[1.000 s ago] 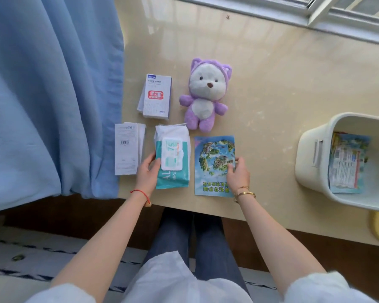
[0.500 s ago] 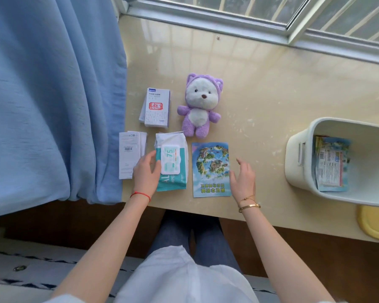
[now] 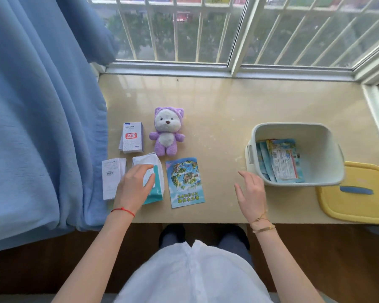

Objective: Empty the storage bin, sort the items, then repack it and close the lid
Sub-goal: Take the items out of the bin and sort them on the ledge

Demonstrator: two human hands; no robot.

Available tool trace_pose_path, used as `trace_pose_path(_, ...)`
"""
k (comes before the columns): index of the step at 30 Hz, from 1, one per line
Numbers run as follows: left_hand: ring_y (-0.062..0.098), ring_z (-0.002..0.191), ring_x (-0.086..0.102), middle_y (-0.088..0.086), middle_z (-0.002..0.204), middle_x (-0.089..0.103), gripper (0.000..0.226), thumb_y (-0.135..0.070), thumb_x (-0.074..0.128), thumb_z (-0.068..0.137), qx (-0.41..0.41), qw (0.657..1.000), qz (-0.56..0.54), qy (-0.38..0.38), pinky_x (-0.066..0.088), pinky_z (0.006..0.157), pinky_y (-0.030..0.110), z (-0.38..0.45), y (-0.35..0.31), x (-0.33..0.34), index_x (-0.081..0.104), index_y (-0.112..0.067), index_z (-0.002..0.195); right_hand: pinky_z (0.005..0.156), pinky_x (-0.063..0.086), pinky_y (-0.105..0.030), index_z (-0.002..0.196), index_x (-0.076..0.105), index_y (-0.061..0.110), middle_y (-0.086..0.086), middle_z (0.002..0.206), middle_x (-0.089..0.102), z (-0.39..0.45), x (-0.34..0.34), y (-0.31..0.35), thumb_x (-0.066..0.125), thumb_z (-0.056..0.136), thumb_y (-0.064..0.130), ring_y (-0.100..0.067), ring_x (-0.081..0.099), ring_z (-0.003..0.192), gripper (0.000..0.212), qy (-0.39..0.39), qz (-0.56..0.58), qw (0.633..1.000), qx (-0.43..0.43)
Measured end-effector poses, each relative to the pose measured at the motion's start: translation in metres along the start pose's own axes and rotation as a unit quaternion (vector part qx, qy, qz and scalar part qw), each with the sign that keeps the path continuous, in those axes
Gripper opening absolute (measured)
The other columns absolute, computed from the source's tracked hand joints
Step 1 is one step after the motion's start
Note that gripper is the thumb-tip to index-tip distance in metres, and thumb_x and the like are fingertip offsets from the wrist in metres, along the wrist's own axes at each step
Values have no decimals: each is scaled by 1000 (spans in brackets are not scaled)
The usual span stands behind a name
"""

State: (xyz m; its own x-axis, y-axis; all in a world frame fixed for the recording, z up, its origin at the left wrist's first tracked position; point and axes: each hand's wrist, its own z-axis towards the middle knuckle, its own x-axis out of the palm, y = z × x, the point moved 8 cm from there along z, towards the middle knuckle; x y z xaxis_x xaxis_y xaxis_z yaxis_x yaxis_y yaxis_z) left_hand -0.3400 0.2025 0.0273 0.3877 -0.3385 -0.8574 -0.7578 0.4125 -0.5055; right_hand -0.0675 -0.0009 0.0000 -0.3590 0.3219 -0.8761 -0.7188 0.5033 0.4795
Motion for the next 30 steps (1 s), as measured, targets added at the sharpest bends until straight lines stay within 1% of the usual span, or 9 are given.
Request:
trace_pose_path(5,23,100,61,4,106,67,27,-22,64,87,57,998,-6,-25,49,83,36,4,-91,23,64,-16,113,105,40,-37,122,56,11,-5,120,59,-1,-58,-73,63,87,16,-21,49,115,37,-19,21,999,23)
trace_pose_path(9,17,95,62,-2,105,66,27,-26,64,87,70,996,-24,-45,51,82,33,7,-164,62,63,-21,113,105,41,-38,123,57,10,-6,121,59,8,-98,-142,63,87,16,-21,49,117,37,-14,16,1000,20)
trace_pose_path(13,18,93,64,-1,102,67,29,-31,58,84,54,995,-63,-50,50,83,33,11,-233,109,65,-19,110,104,40,-32,125,55,12,-4,122,59,24,-126,-209,62,87,19,-18,49,117,39,10,5,1000,19)
trace_pose_path(16,19,92,64,0,103,68,27,-29,60,85,39,995,-73,-52,50,82,32,16,-279,143,66,-18,109,101,34,-23,125,55,12,-5,121,59,38,-141,-251,62,88,19,-17,50,116,38,29,0,999,29)
trace_pose_path(18,20,92,64,-1,102,68,24,-24,64,86,25,996,-77,-44,50,79,32,20,-299,159,65,-18,109,99,31,-22,125,55,10,-7,121,58,48,-146,-267,61,88,19,-20,49,116,38,36,4,999,39)
trace_pose_path(21,19,91,63,-2,101,68,25,-23,63,87,6,996,-87,-26,52,76,34,31,-329,187,64,-20,112,100,31,-22,126,53,9,-7,123,57,67,-142,-295,59,90,21,-20,48,117,38,64,10,996,55)
trace_pose_path(24,17,95,61,0,105,66,28,-24,62,88,-28,995,-93,5,46,78,27,47,-346,215,63,-17,115,102,34,-27,127,52,8,-9,124,56,87,-128,-313,57,91,23,-22,48,119,39,94,17,993,68)
trace_pose_path(27,18,95,61,0,107,65,28,-25,63,87,-53,994,-87,22,43,77,24,67,-351,243,63,-16,114,104,36,-30,128,51,9,-8,126,55,107,-108,-326,56,91,24,-22,48,120,40,118,23,989,88)
trace_pose_path(30,15,95,59,-1,108,63,33,-29,63,87,-82,992,-85,53,45,79,25,87,-344,280,59,-17,117,103,37,-31,129,50,9,-9,128,53,126,-85,-337,56,92,25,-23,48,120,41,139,24,984,105)
